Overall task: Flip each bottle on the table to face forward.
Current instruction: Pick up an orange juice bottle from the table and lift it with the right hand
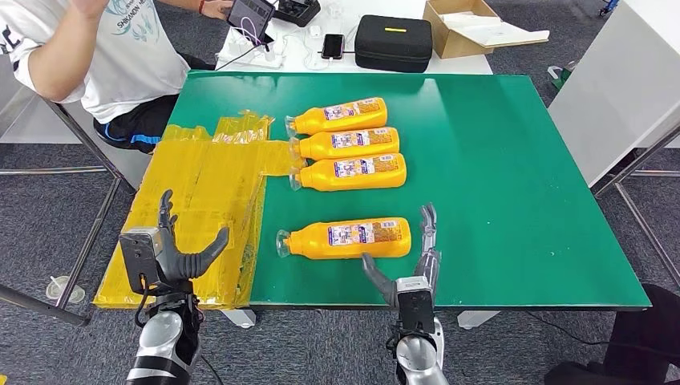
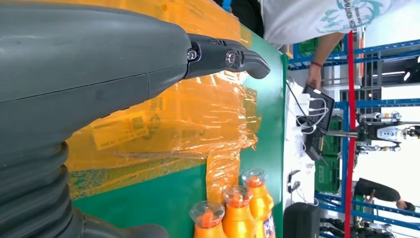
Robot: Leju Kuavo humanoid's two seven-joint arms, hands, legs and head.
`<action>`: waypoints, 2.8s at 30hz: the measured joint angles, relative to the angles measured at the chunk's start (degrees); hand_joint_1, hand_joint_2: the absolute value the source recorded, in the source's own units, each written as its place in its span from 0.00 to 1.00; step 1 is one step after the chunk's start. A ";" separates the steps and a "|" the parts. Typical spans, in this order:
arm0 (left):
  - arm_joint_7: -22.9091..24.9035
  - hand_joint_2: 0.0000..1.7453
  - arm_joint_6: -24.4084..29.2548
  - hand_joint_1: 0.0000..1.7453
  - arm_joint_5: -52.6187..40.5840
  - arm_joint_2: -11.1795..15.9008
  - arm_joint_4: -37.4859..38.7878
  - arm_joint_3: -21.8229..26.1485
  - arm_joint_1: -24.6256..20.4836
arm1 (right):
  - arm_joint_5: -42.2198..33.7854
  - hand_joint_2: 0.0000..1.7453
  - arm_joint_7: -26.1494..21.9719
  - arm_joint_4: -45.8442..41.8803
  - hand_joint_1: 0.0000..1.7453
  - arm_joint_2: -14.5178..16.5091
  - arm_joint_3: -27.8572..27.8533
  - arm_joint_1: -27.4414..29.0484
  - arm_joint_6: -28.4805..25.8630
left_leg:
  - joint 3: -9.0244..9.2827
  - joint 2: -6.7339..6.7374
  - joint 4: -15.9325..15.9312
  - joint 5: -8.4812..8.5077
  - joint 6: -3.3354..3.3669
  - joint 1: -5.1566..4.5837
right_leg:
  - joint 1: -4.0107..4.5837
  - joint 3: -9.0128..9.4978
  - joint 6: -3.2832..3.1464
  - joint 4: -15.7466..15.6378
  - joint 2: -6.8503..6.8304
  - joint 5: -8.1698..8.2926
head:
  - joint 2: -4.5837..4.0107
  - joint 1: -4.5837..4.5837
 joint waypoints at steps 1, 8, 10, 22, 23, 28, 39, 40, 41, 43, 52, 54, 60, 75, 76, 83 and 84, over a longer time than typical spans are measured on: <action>0.04 1.00 -0.07 0.00 -0.07 0.00 0.00 -0.06 -0.13 | 0.59 1.00 0.33 0.00 0.00 -0.03 0.01 -0.17 -0.16 | 0.00 0.00 0.00 0.00 0.00 0.00 | 0.00 0.00 0.00 0.00 0.00 0.00 | 0.00 0.00; 0.16 1.00 -0.12 0.00 -0.28 0.00 0.04 -0.56 -0.79 | 4.35 1.00 2.95 0.08 0.00 -0.59 0.20 -1.91 -1.03 | 0.00 0.00 0.00 0.01 0.00 0.00 | 0.00 0.01 0.00 0.00 0.00 0.00 | 0.00 0.00; 0.07 1.00 0.34 0.00 -0.75 0.00 0.08 -0.72 -1.15 | 6.59 1.00 4.85 0.25 0.00 -1.02 0.47 -2.88 -1.14 | 0.00 0.00 0.00 0.01 0.00 0.00 | 0.00 0.01 0.00 0.00 0.00 0.00 | 0.00 0.00; -0.35 1.00 1.89 0.00 -2.43 0.00 2.24 -0.79 -4.57 | 21.51 1.00 21.68 8.29 0.00 -6.19 4.97 -18.29 8.13 | 0.00 0.00 0.02 0.11 0.07 -0.01 | 0.00 0.03 0.07 0.01 0.00 0.07 | 0.00 -0.01; -0.35 1.00 1.86 0.00 -2.50 0.00 2.45 -0.79 -4.70 | 22.04 1.00 22.32 9.22 0.00 -6.48 5.37 -19.40 8.83 | 0.00 -0.01 0.02 0.11 0.07 -0.01 | 0.00 0.03 0.07 0.01 -0.01 0.08 | 0.00 -0.01; -0.36 1.00 1.68 0.00 -2.38 0.00 3.44 -0.72 -5.35 | 24.17 1.00 25.94 15.75 0.00 -7.35 8.04 -25.32 15.55 | -0.02 0.00 0.02 0.11 0.07 0.00 | 0.00 0.02 0.08 0.02 0.01 0.08 | 0.01 -0.01; -1.09 1.00 1.89 0.00 -1.12 0.00 6.04 0.15 -7.53 | 20.67 1.00 25.10 28.95 0.00 -7.19 12.86 -34.24 24.93 | -0.03 -0.03 0.02 0.12 0.06 -0.01 | -0.01 0.03 0.08 0.02 -0.01 0.08 | 0.01 0.00; -1.16 1.00 1.94 0.00 -1.06 0.00 6.15 0.19 -7.58 | 20.54 1.00 24.94 29.35 0.00 -7.19 13.01 -34.47 25.16 | -0.03 -0.03 0.03 0.12 0.06 -0.01 | -0.01 0.03 0.08 0.02 -0.01 0.08 | 0.01 0.01; -1.27 1.00 2.03 0.00 -0.99 0.01 6.26 0.22 -7.66 | 20.26 1.00 24.63 29.80 0.00 -7.19 13.21 -34.75 25.81 | -0.03 -0.03 0.03 0.12 0.06 -0.01 | -0.01 0.02 0.08 0.02 -0.01 0.08 | 0.01 0.01; -1.45 1.00 2.15 0.00 -0.88 0.03 6.52 0.32 -7.94 | 19.45 1.00 23.87 30.72 0.00 -7.19 13.83 -35.35 27.86 | -0.04 -0.03 0.03 0.12 0.06 -0.01 | -0.01 0.02 0.08 0.02 -0.01 0.08 | 0.00 0.01; -2.75 1.00 2.21 0.00 -0.19 0.15 9.83 1.61 -10.41 | 15.68 1.00 20.94 34.40 0.00 -7.47 18.58 -38.64 35.84 | -0.03 -0.03 0.03 0.13 0.05 0.00 | 0.00 0.02 0.08 0.02 -0.01 0.08 | 0.00 0.00; -2.99 1.00 2.21 0.00 -0.16 0.18 10.64 1.76 -10.76 | 15.40 1.00 20.88 34.71 0.00 -7.80 19.76 -38.92 36.49 | -0.03 -0.04 0.03 0.13 0.05 0.00 | 0.00 0.02 0.08 0.02 -0.01 0.08 | 0.00 0.00; -3.17 1.00 2.21 0.00 -0.16 0.30 12.16 2.06 -11.23 | 14.79 1.00 20.88 35.20 0.00 -9.01 22.38 -38.95 37.06 | -0.03 -0.03 0.04 0.13 0.06 -0.01 | -0.01 0.01 0.08 0.02 -0.01 0.08 | 0.00 0.00; -3.20 1.00 2.03 0.00 -0.44 0.31 14.86 2.82 -12.07 | 15.20 1.00 22.05 34.98 0.00 -14.30 29.09 -36.02 34.92 | -0.03 -0.03 0.04 0.13 0.06 -0.01 | -0.01 0.01 0.08 0.02 -0.01 0.09 | 0.00 -0.01; -3.20 1.00 2.03 0.00 -0.52 0.31 14.93 2.84 -12.07 | 15.20 1.00 22.17 34.87 0.00 -14.52 29.31 -35.95 34.75 | -0.03 -0.03 0.04 0.13 0.06 -0.01 | -0.01 0.01 0.08 0.02 -0.01 0.09 | 0.00 -0.01; -3.18 1.00 2.01 0.00 -0.85 0.31 15.27 2.92 -12.07 | 15.49 1.00 22.88 34.30 0.00 -15.55 30.41 -35.65 34.05 | -0.02 -0.04 0.04 0.13 0.06 -0.01 | -0.01 0.03 0.09 0.01 -0.01 0.09 | 0.01 0.00; -3.17 1.00 2.01 0.00 -0.86 0.31 15.28 2.93 -12.07 | 15.63 1.00 23.09 34.21 0.00 -15.73 30.50 -35.58 33.82 | -0.01 -0.04 0.04 0.13 0.06 -0.01 | -0.01 0.03 0.09 0.01 -0.01 0.09 | 0.01 0.00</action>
